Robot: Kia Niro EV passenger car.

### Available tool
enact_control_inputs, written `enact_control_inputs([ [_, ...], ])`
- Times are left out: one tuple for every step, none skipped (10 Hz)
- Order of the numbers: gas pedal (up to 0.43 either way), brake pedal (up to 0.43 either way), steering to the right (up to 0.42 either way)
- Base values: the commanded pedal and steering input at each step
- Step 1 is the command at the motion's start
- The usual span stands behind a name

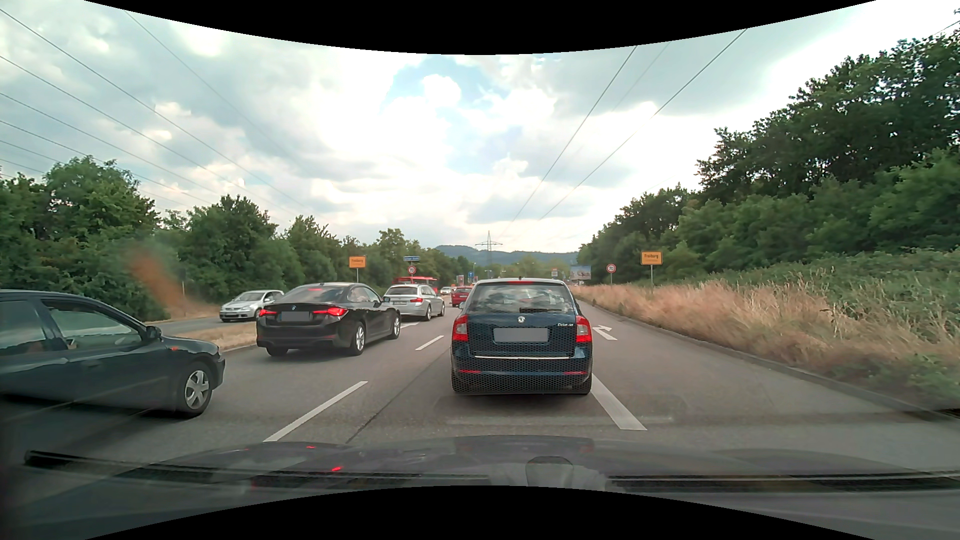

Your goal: Follow the waypoints while adhering to traffic rules and regulations

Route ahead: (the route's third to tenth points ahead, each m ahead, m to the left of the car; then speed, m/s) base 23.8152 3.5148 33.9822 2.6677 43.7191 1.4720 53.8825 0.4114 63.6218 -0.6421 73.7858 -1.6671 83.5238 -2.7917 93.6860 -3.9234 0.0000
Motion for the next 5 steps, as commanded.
enact_control_inputs([
  [0.000,0.287,0.001],
  [0.000,0.287,0.001],
  [0.000,0.287,0.001],
  [0.000,0.293,0.001],
  [0.000,0.287,0.001],
])
